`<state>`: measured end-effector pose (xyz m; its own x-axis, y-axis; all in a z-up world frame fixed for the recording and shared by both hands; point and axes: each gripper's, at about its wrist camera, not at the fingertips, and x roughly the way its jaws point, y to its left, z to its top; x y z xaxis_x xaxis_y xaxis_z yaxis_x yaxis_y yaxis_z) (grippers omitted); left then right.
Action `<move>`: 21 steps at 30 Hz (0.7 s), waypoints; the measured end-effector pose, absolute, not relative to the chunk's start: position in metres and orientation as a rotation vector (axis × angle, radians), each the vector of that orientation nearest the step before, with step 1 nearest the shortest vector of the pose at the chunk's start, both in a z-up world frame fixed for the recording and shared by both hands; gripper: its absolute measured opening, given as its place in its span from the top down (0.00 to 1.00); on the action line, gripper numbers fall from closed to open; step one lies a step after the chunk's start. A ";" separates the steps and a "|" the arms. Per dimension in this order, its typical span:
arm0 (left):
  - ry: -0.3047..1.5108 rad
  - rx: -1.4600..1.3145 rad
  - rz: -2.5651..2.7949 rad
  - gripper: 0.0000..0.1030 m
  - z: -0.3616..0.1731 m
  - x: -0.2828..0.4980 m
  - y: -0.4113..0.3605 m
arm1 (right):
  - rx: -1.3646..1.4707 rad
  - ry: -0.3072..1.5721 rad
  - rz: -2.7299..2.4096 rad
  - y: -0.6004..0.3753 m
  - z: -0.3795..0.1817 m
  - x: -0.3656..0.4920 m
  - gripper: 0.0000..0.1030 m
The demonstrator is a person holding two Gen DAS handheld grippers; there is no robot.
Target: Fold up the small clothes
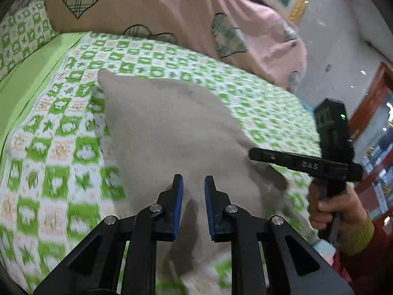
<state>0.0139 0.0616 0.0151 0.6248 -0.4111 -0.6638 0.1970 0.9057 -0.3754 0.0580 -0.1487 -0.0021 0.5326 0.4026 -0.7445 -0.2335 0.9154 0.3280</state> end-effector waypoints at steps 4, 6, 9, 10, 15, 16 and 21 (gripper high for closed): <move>0.899 -0.239 -0.330 0.82 -0.004 -0.011 0.054 | 0.145 0.960 0.419 -0.144 -0.007 0.027 0.96; 0.955 -0.280 -0.306 0.83 -0.025 -0.016 0.058 | 0.091 1.003 0.358 -0.147 -0.023 0.021 0.96; 0.948 -0.308 -0.300 0.83 -0.034 -0.021 0.060 | 0.120 1.008 0.318 -0.164 -0.041 0.017 0.97; 0.949 -0.297 -0.293 0.83 -0.034 -0.021 0.058 | 0.157 1.001 0.323 -0.169 -0.042 0.017 0.97; 0.952 -0.269 -0.262 0.82 -0.033 -0.019 0.053 | 0.174 0.995 0.308 -0.169 -0.041 0.016 0.97; 0.953 -0.270 -0.257 0.82 -0.033 -0.020 0.052 | 0.169 0.993 0.307 -0.168 -0.041 0.016 0.97; 0.956 -0.271 -0.240 0.82 -0.032 -0.023 0.050 | 0.191 0.991 0.303 -0.172 -0.041 0.012 0.97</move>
